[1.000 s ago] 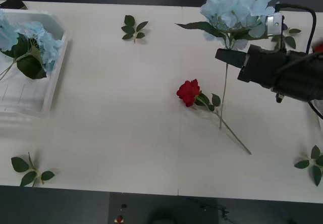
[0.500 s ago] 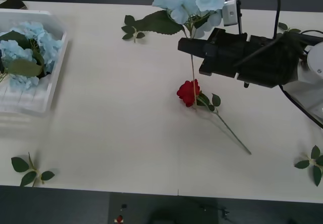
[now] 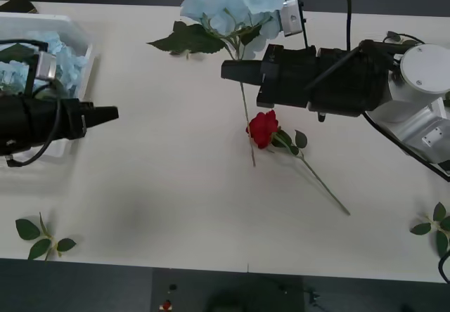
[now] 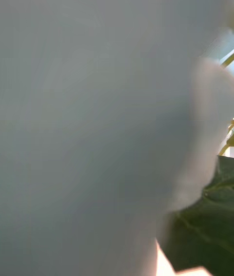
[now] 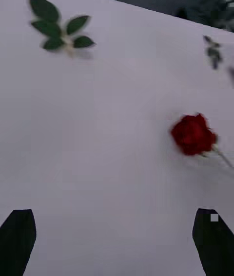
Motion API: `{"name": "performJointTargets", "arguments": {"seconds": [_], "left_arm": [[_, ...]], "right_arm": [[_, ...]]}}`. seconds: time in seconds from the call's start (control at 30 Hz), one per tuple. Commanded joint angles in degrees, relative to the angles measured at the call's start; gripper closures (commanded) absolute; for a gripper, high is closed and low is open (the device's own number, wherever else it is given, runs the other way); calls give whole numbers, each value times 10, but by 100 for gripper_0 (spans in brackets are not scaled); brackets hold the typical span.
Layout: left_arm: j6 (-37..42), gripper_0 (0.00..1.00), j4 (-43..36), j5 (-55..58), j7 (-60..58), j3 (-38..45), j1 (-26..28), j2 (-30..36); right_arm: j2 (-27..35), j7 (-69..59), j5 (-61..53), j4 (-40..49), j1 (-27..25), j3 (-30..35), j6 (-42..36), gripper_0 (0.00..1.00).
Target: Put the red flowers into the right box and the blue flowers into the left box
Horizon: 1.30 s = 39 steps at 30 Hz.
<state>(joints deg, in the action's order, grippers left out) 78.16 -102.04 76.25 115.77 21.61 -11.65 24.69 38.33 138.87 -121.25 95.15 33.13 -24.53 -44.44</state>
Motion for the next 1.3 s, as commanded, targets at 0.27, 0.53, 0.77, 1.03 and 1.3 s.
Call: {"name": "performJointTargets", "arguments": {"seconds": [0.27, 0.53, 0.77, 1.03, 1.3], "left_arm": [[81, 0, 136, 229, 337, -90, -19, -7], [-14, 0, 141, 271, 392, -190, -20, -69], [-152, 0, 141, 317, 392, -303, -21, -108], [-284, 1, 141, 370, 392, -409, -32, -128], [-341, 56, 137, 405, 392, -451, -44, -136]], "right_arm": [[-5, 18, -21, 6, 18, 8, 5, 100], [-5, 18, -27, 6, 18, 8, 8, 100], [-4, 17, -31, 6, 19, 8, 8, 100], [-4, 17, -32, 6, 19, 8, 8, 100], [-4, 16, -32, 6, 19, 8, 10, 100]]}}
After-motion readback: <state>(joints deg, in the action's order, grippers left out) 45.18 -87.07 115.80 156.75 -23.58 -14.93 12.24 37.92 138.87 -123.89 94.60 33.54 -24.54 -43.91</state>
